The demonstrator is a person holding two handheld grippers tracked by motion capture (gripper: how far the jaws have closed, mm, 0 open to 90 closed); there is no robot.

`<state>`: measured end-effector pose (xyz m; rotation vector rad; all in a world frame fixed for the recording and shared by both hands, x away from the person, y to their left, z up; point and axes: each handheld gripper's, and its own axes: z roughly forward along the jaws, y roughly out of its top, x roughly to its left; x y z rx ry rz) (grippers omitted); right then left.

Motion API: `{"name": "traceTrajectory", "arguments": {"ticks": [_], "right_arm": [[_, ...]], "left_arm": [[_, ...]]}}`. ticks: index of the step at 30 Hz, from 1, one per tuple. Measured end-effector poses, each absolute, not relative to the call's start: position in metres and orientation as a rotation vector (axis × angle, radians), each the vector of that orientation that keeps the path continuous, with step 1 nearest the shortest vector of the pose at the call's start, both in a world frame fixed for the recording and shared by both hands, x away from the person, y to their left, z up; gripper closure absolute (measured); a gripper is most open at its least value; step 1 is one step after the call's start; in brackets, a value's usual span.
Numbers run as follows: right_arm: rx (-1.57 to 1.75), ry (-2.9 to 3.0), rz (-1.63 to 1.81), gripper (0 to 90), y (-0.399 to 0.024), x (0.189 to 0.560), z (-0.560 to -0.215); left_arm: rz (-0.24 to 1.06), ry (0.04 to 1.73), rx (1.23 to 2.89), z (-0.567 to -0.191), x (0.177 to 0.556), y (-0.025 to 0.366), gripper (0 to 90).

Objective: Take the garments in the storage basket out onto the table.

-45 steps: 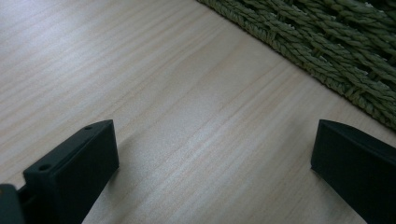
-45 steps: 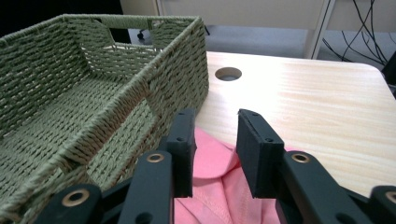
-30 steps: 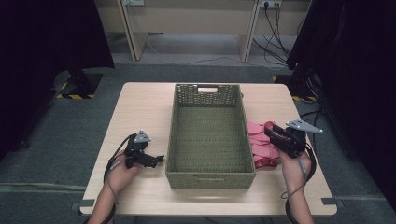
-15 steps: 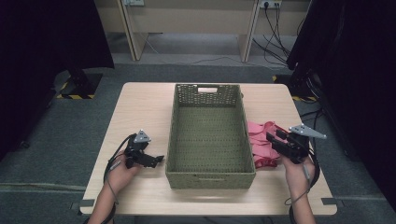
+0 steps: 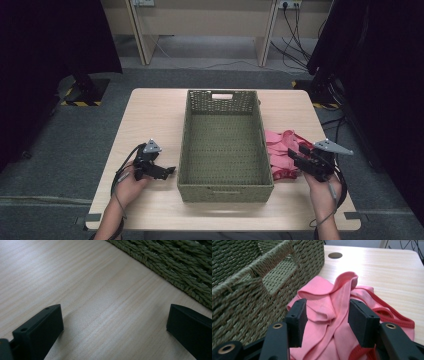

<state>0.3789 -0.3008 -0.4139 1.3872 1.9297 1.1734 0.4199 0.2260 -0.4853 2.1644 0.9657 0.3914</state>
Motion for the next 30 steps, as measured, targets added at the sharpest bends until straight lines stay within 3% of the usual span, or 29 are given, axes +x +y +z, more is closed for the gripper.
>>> {"name": "traceTrajectory", "arguments": {"ticks": [14,30], "right_arm": [[1.405,1.989,1.160,35.8,-0.314,0.369,-0.424],[1.414,2.019,1.129,30.5,-0.323,0.365,-0.435]], "left_arm": [[0.391,0.966,2.164,-0.485,0.420,0.226,0.0],[0.391,0.965,2.164,-0.485,0.420,0.226,0.0]]}}
